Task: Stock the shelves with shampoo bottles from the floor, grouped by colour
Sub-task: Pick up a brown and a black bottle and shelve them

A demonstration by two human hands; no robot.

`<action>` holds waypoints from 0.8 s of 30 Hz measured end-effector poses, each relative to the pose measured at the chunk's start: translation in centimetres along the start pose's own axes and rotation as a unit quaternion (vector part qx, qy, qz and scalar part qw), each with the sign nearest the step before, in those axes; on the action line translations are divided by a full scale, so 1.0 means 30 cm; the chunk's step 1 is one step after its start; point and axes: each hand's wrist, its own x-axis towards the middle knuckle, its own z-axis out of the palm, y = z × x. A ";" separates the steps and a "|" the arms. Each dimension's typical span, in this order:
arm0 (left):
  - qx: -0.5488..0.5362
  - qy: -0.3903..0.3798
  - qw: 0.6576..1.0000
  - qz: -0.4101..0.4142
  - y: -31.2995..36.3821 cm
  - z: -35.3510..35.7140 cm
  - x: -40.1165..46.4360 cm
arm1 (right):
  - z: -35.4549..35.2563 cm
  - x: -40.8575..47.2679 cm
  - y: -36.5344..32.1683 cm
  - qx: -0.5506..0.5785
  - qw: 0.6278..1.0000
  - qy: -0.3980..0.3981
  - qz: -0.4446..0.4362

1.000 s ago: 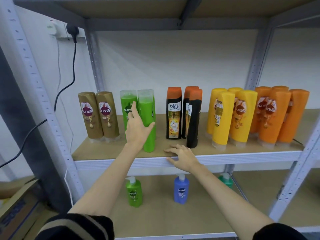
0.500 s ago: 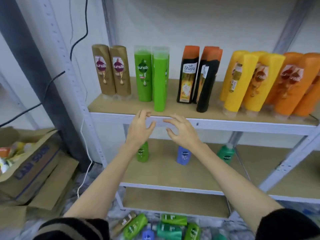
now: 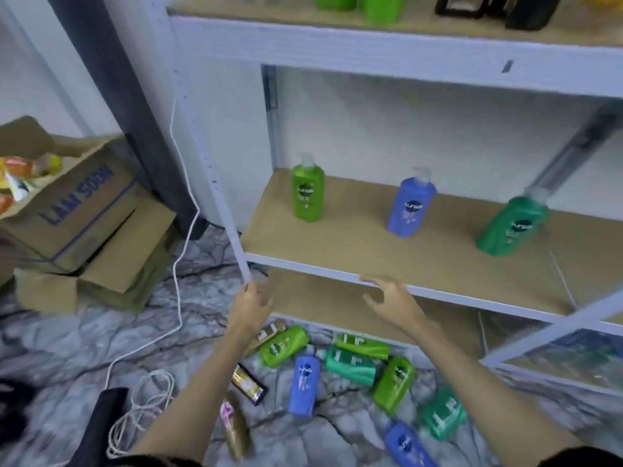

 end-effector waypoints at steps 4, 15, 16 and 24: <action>-0.004 0.007 0.999 -0.043 -0.371 0.251 0.043 | 0.406 0.092 0.204 0.012 0.998 -0.055 0.036; -0.024 0.069 0.984 -0.165 -1.286 0.776 0.149 | 1.447 0.385 0.339 0.046 0.987 -0.131 -0.079; -0.028 0.074 0.981 -0.177 -1.351 0.807 0.147 | 1.534 0.404 0.340 0.050 0.985 -0.143 -0.086; -0.050 0.010 0.959 -0.280 -1.658 0.949 0.091 | 1.943 0.431 0.318 0.077 0.964 -0.230 -0.111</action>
